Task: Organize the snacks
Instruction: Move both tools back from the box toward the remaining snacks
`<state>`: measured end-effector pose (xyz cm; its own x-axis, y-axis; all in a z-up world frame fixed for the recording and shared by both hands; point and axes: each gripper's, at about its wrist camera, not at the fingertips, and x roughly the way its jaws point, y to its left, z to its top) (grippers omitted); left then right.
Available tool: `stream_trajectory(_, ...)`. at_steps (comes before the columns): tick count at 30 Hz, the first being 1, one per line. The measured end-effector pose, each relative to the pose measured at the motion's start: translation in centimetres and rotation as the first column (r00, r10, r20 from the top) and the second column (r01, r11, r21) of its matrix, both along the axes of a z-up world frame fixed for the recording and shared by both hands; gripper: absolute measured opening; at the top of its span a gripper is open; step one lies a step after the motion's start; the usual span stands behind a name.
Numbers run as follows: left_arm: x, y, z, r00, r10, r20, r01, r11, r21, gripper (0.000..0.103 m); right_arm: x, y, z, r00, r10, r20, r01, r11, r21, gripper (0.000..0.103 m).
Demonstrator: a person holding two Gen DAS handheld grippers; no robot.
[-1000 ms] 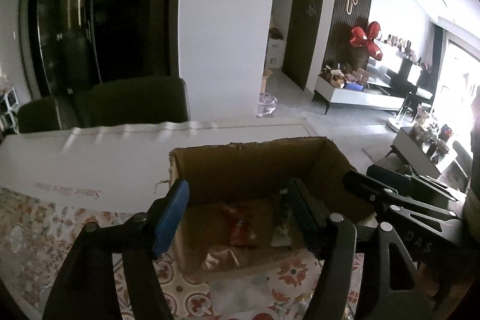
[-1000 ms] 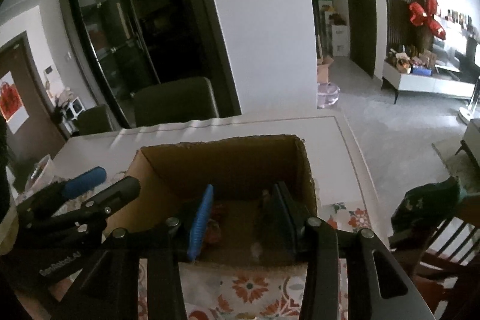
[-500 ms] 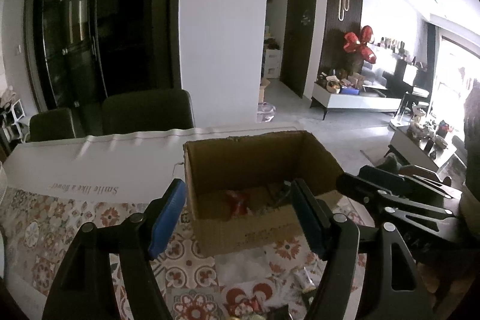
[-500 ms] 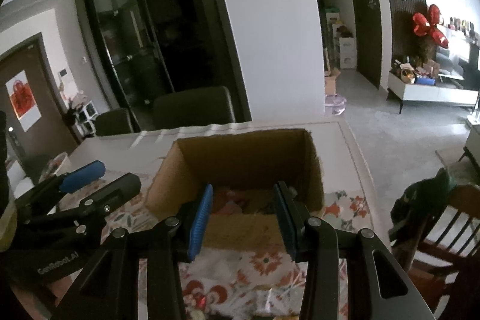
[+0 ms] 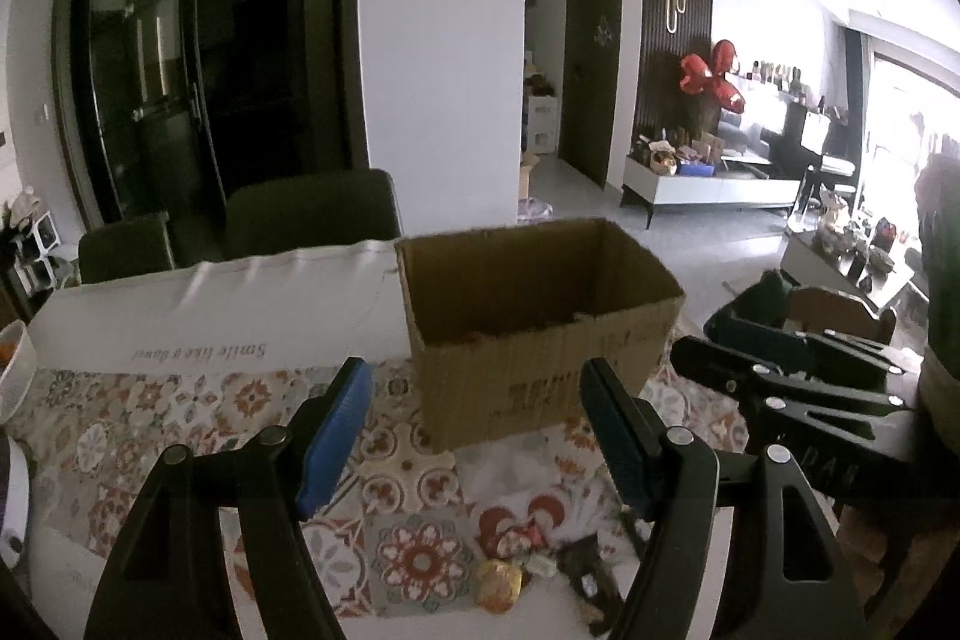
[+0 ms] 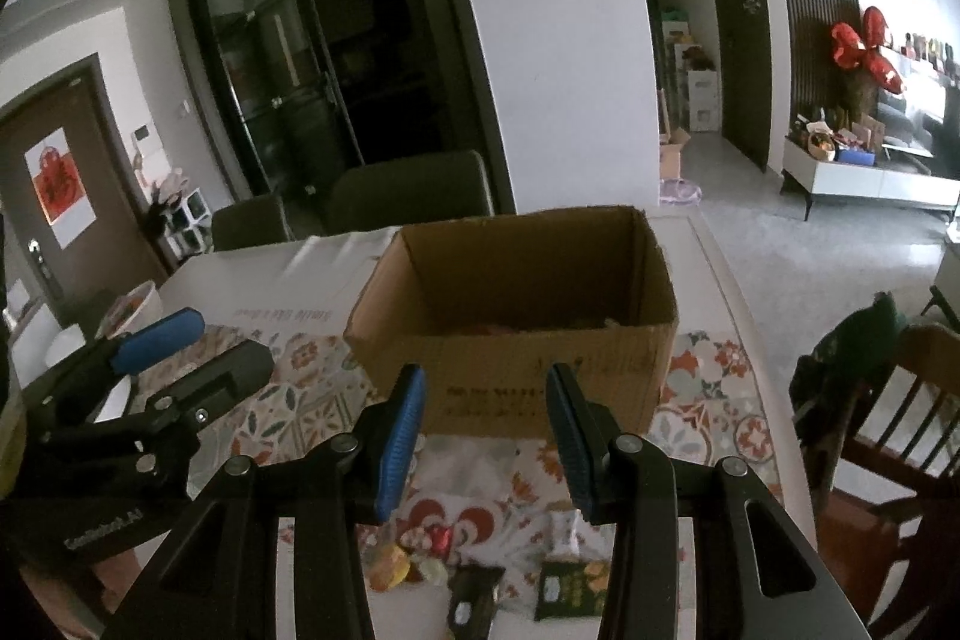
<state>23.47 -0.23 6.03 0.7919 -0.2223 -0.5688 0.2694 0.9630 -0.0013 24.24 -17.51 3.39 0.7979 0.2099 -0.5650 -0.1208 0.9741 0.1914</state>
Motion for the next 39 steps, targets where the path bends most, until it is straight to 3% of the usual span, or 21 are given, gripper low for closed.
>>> stream_trajectory(14,-3.8,2.0,-5.0,0.998,-0.037,-0.051,0.038,0.999,0.015,0.071,-3.9,2.6,-3.4,0.999,0.019,-0.040,-0.022,0.997,-0.074,0.043)
stream_trajectory(27,-5.5,2.2,-9.9,0.989,-0.082,-0.121,0.091,0.993,0.072,0.071,-5.2,3.6,-8.5,0.984,0.032,-0.173,-0.050,0.994,-0.098,0.043)
stream_trajectory(39,-4.5,1.8,-15.3,0.959,-0.172,-0.226,0.204,0.971,0.128,0.071,-4.5,4.6,-13.5,0.952,0.039,-0.303,-0.073,0.992,-0.099,0.043)
